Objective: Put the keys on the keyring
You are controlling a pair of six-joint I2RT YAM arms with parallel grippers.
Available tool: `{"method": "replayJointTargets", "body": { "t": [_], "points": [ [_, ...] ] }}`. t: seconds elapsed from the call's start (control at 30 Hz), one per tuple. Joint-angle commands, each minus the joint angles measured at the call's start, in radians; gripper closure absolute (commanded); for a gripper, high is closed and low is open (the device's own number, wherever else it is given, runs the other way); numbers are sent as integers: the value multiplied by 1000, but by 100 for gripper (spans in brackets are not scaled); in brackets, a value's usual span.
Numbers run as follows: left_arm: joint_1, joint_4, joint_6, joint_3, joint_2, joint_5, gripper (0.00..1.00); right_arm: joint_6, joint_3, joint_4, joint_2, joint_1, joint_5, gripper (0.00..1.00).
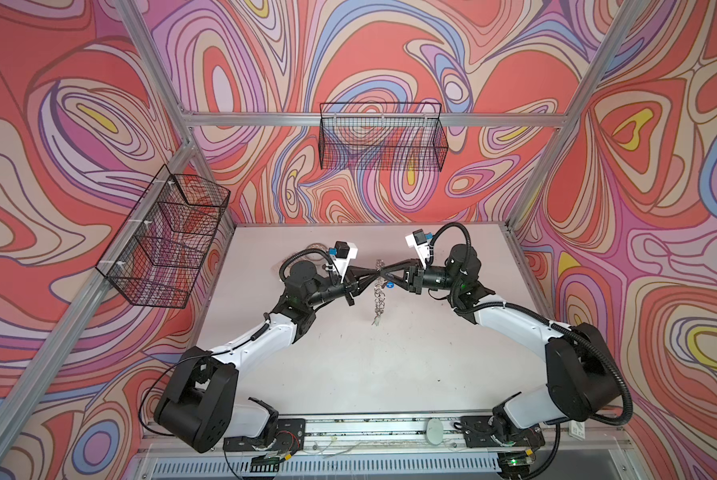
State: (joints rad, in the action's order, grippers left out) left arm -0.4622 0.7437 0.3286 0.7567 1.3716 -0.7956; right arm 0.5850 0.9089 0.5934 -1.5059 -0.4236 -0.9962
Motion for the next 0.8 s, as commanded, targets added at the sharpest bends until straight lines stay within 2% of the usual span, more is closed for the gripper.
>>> {"method": "replayJointTargets", "body": {
  "t": [0.0, 0.23, 0.53, 0.77],
  "points": [
    [-7, 33, -26, -4, -43, 22, 100, -11, -20, -7, -2, -10, -16, 82],
    [-6, 24, -31, -12, -57, 37, 100, -13, -27, -16, -4, -11, -16, 99],
    [-7, -12, -22, -23, -67, 15, 100, -48, -4, -61, -11, -12, 6, 100],
    [-1, -142, -61, -26, -113, -13, 97, -194, 1, -148, 25, -12, 94, 100]
  ]
}}
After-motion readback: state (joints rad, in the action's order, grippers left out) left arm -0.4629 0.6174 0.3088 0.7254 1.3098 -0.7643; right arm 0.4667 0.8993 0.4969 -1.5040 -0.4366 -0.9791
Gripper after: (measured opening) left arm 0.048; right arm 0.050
